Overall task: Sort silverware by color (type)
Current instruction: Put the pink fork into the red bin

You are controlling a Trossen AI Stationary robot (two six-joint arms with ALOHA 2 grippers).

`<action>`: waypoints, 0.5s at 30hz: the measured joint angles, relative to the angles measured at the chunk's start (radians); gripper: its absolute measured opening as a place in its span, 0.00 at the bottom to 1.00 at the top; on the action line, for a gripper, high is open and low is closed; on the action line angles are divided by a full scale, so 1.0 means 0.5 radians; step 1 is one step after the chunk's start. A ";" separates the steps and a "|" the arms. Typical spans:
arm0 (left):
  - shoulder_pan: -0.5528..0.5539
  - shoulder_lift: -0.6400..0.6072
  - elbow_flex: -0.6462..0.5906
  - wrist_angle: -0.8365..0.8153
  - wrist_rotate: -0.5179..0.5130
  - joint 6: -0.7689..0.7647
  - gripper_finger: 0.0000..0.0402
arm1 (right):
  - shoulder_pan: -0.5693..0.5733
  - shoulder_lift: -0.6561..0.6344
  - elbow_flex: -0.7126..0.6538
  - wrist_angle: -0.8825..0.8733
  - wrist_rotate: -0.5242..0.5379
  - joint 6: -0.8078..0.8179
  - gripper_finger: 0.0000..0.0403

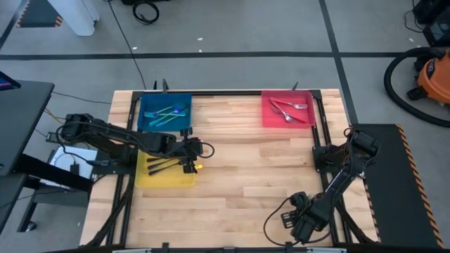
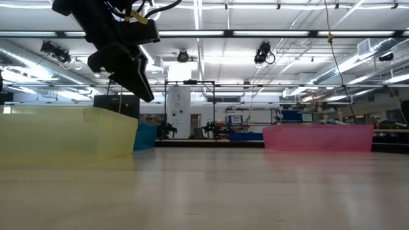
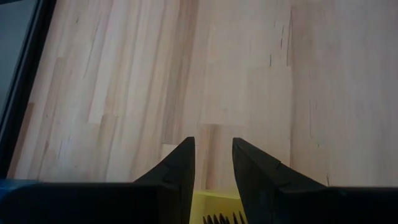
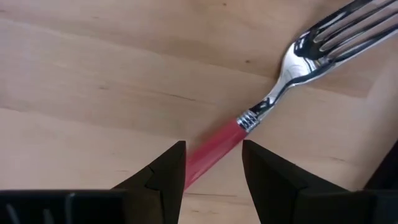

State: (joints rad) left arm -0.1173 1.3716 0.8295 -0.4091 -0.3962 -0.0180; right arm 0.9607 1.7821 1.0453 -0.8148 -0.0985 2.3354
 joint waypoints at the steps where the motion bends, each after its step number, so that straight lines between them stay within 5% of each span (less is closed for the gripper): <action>1: 0.000 0.000 0.000 0.000 0.001 0.000 0.27 | 0.000 0.000 -0.004 0.000 -0.003 0.000 0.41; 15: 0.000 0.000 0.000 0.001 0.001 0.001 0.27 | 0.005 -0.001 -0.046 0.024 -0.056 0.010 0.41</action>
State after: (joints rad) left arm -0.1173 1.3716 0.8295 -0.4088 -0.3958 -0.0174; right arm 0.9630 1.7817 1.0221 -0.8029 -0.1265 2.3405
